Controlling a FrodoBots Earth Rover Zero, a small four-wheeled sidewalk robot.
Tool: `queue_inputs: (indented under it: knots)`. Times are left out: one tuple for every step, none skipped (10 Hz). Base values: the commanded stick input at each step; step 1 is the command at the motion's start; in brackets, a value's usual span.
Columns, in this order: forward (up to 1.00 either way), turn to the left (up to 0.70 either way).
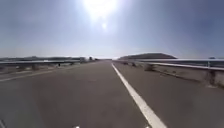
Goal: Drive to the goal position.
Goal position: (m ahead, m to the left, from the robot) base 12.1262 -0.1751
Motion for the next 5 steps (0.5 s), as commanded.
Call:
queue_inputs:
  knots:
    - [0.7, 0.0]
    - [0.7, 0.0]
    - [0.7, 0.0]
    - [0.7, 0.0]
    - [0.7, 0.0]
